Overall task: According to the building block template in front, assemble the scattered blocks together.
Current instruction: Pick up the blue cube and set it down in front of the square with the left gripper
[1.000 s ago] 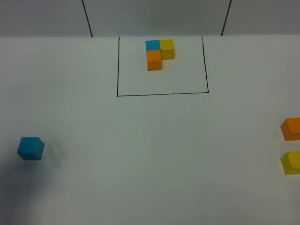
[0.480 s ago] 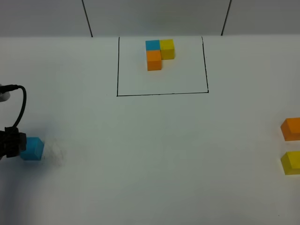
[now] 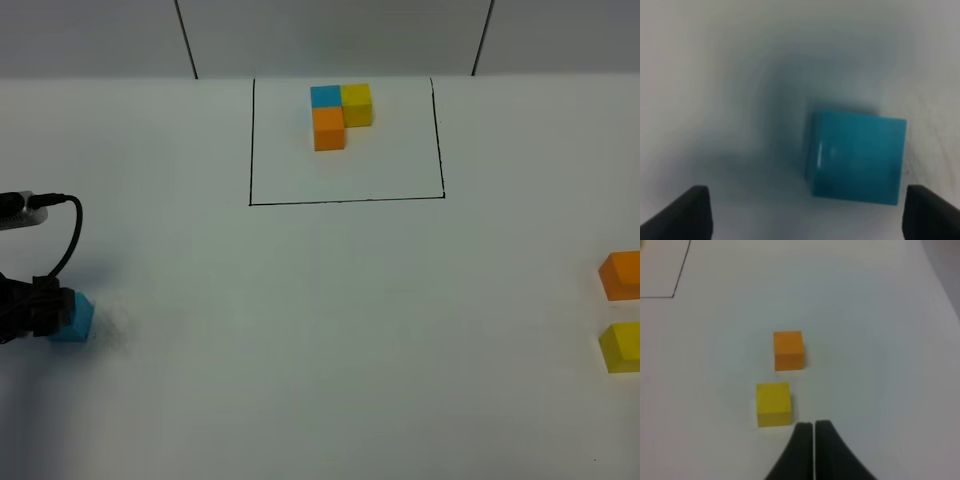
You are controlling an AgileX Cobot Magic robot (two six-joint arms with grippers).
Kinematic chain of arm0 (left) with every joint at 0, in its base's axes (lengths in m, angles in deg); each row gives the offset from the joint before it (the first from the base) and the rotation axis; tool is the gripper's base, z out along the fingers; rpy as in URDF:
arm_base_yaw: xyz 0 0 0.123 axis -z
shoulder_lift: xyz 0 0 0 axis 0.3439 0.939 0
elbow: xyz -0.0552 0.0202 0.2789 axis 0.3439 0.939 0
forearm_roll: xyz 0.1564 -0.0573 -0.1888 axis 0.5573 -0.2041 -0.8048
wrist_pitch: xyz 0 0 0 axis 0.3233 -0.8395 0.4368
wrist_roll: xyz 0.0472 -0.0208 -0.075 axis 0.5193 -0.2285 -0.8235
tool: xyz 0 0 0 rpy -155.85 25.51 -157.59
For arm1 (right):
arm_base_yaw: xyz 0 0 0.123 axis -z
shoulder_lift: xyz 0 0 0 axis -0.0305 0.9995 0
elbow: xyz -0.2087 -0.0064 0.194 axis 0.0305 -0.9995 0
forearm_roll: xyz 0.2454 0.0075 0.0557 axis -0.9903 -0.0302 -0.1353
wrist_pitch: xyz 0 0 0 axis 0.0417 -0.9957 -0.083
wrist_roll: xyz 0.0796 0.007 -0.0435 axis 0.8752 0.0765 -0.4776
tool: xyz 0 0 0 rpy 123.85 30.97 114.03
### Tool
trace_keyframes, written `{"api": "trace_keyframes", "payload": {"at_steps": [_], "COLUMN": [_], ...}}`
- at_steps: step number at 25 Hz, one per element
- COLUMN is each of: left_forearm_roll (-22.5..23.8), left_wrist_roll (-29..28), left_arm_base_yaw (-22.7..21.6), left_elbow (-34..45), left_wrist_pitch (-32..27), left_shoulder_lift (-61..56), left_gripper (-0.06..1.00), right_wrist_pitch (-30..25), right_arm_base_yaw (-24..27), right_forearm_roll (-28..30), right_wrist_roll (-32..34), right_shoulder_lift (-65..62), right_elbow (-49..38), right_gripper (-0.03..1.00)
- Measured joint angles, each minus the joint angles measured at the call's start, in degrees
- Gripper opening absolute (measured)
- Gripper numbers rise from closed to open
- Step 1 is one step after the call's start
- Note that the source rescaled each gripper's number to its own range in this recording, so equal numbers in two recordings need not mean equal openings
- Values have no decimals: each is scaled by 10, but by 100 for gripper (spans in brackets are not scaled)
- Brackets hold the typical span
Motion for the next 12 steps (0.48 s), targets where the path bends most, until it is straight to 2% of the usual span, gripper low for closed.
{"api": "trace_keyframes", "payload": {"at_steps": [7, 12], "left_forearm_roll": [-1, -10], "left_wrist_roll": [13, 14], "left_arm_base_yaw": [0, 6], "left_elbow": [0, -1], "left_wrist_pitch": [46, 101], "left_shoulder_lift": [35, 57], "left_gripper": [93, 93], "right_wrist_pitch": [0, 0], "right_arm_base_yaw": [0, 0], "right_forearm_roll": [0, 0], "right_wrist_roll": [0, 0], "right_shoulder_lift": [0, 0], "right_elbow": [0, 0], "right_gripper": [1, 1]}}
